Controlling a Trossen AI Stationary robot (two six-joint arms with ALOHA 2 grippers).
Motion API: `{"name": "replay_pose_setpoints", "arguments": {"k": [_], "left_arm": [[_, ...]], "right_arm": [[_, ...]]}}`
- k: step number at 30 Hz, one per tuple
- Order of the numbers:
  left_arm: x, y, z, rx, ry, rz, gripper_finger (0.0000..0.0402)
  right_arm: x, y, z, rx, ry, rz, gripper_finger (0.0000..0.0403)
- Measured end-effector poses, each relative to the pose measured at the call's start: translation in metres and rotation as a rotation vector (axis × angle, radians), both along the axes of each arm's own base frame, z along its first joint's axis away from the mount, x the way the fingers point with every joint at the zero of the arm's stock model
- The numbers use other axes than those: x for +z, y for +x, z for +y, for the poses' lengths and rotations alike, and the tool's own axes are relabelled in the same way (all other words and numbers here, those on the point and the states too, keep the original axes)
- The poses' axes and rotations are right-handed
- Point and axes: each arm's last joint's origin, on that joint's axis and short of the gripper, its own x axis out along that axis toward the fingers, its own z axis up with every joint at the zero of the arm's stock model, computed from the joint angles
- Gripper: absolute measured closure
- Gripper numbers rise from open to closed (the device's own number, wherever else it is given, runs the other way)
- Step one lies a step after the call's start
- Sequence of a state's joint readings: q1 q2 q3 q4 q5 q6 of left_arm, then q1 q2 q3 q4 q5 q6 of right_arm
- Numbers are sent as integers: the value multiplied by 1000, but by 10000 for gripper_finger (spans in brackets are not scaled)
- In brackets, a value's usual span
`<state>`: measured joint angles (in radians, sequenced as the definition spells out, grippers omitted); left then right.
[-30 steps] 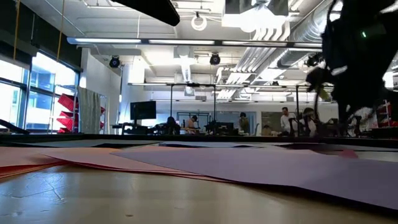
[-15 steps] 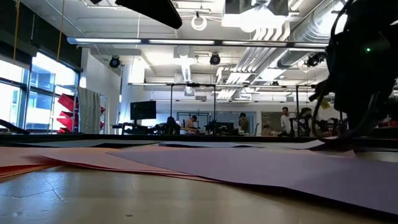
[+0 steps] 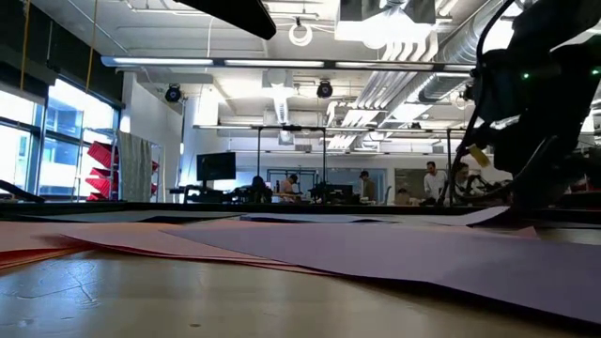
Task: Organize paper
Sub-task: Stack the bottom violet paper on top of the top violet paper
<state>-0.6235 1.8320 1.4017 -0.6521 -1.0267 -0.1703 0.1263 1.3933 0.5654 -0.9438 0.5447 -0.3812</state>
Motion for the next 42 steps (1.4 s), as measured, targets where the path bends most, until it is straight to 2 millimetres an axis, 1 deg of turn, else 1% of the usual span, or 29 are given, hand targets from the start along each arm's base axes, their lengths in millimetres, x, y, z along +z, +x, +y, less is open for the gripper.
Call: {"name": "replay_pose_setpoints", "arguments": {"k": [5, 10, 17, 23, 28, 42], "left_arm": [[0, 0, 0, 0, -1, 0, 371], [0, 0, 0, 0, -1, -1, 371], [0, 0, 0, 0, -1, -1, 371], [0, 0, 0, 1, -1, -1, 371], [0, 0, 0, 1, -1, 0, 371], [0, 0, 0, 1, -1, -1, 371]], "right_arm": [[-5, -5, -4, -51, 29, 13, 403], [-7, -8, -4, -81, 49, 15, 403], [-6, -7, -1, 2, 14, 37, 403], [-6, -7, 2, 34, -13, 34, 403], [-5, -6, 8, 107, -46, 34, 403], [-5, -7, 18, 173, -56, 29, 403]]}}
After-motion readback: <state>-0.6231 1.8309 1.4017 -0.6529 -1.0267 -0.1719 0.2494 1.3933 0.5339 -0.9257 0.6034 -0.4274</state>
